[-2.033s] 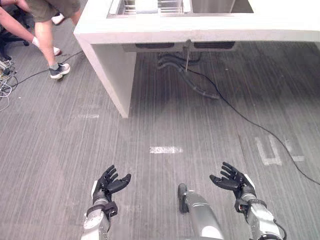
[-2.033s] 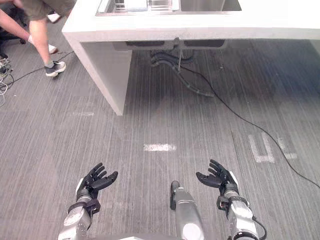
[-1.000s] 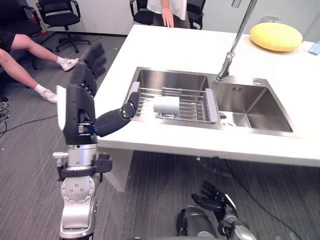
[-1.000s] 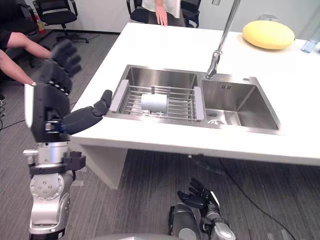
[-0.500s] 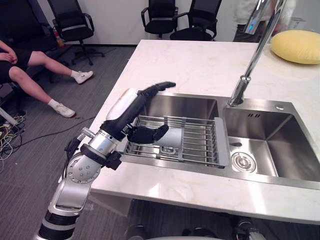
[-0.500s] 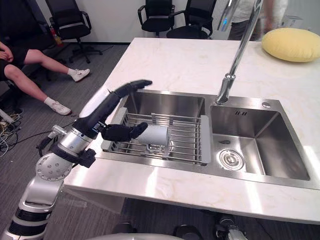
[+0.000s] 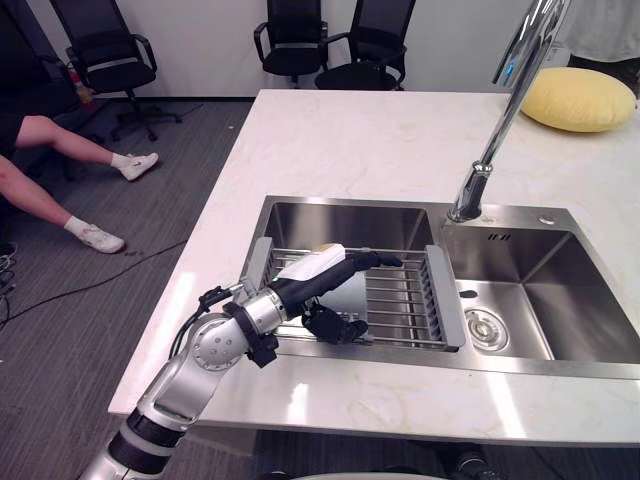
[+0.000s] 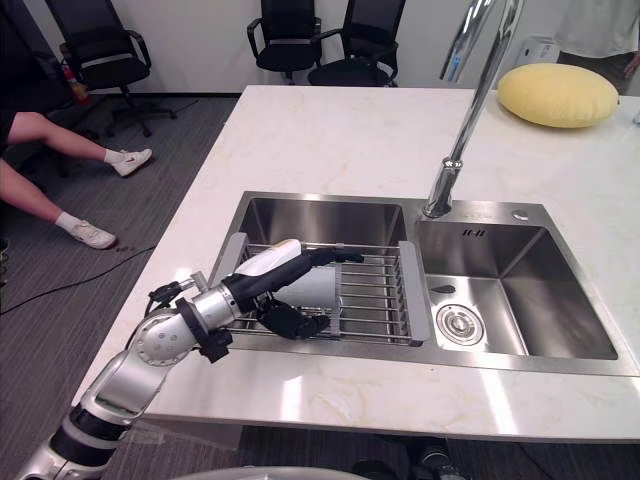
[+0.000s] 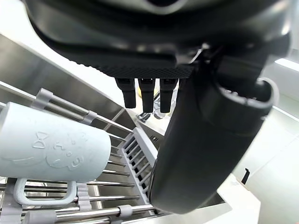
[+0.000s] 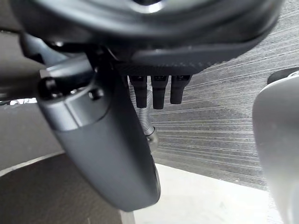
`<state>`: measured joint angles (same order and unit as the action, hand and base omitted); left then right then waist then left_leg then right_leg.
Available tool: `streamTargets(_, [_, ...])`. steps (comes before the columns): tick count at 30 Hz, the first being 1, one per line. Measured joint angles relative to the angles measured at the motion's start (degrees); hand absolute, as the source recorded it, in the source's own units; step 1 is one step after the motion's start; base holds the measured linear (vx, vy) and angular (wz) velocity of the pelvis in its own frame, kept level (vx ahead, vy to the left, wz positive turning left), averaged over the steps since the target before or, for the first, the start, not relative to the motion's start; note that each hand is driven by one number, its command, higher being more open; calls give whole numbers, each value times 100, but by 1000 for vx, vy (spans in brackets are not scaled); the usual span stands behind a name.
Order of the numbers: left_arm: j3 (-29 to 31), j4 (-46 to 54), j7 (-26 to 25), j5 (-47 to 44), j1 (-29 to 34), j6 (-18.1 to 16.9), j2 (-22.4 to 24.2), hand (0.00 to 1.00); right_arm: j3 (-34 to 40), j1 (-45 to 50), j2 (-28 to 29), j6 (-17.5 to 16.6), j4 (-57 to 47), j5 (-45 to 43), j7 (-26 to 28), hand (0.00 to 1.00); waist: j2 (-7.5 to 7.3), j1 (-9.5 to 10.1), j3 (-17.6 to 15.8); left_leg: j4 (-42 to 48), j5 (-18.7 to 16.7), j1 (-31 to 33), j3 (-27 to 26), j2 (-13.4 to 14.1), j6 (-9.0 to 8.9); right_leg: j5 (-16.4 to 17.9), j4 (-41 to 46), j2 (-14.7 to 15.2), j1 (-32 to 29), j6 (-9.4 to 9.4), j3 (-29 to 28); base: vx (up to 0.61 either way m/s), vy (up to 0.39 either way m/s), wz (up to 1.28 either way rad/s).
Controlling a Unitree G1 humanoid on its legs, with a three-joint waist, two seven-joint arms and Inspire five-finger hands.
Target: Walk over to the sink, pick up the cup, carry it to the dishwasher, place the cup inside the dishwasher, then close the dishwasher door
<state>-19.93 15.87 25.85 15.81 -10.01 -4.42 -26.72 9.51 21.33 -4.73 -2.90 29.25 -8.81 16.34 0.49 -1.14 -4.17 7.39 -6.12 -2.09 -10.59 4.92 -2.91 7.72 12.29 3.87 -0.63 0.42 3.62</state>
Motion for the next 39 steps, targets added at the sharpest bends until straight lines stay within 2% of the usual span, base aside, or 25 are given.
streamTargets(5, [-22, -449, -161, 352, -98, 185, 551, 90, -139, -113, 33, 41, 307, 2, 7, 90, -94, -66, 63, -213, 86, -125, -34, -28, 12, -35, -82, -26, 52, -24, -46, 3, -3, -2])
streamTargets(15, [162, -976, -602, 974, -279, 425, 1014, 90, -288, -90, 45, 156, 546, 3, 23, 90, -124, -145, 113, -495, 292, -193, -81, -77, 51, -209, -267, -24, 51, 7, -136, -31, 6, -2])
streamTargets(25, [332, -1342, -578, 1797, -284, 448, 917, 90, -351, -114, 50, 163, 582, 9, 26, 90, -122, -153, 125, -694, 425, -210, -86, -95, 57, -318, -420, -32, 44, 31, -137, -6, -2, 0])
streamTargets(33, [332, -1437, -390, 2155, -283, 433, 612, 90, -360, -271, 44, 163, 583, 46, 23, 90, -123, -182, 125, -742, 441, -169, -105, -102, 58, -338, -455, -38, -29, 28, -160, 0, 0, 0])
streamTargets(36, [314, -1664, -310, 2254, -286, 312, 449, 90, -383, -389, 23, 162, 632, 130, 23, 90, -118, -214, 126, -792, 469, -191, -114, -107, 65, -386, -514, -47, -22, 6, -169, -1, -3, -1])
streamTargets(37, [329, -1689, -305, 2313, -315, 291, 392, 30, -387, -431, 13, 162, 643, 138, 23, 90, -118, -226, 125, -852, 515, -193, -115, -112, 72, -437, -576, -51, -19, 9, -166, 0, 0, 0])
streamTargets(39, [299, -1775, -222, 2426, -419, 238, 266, 30, -390, -514, -12, 162, 712, 158, 23, 90, -116, -251, 124, -935, 581, -196, -114, -131, 88, -503, -665, -46, -14, 10, -163, -37, 3, 0])
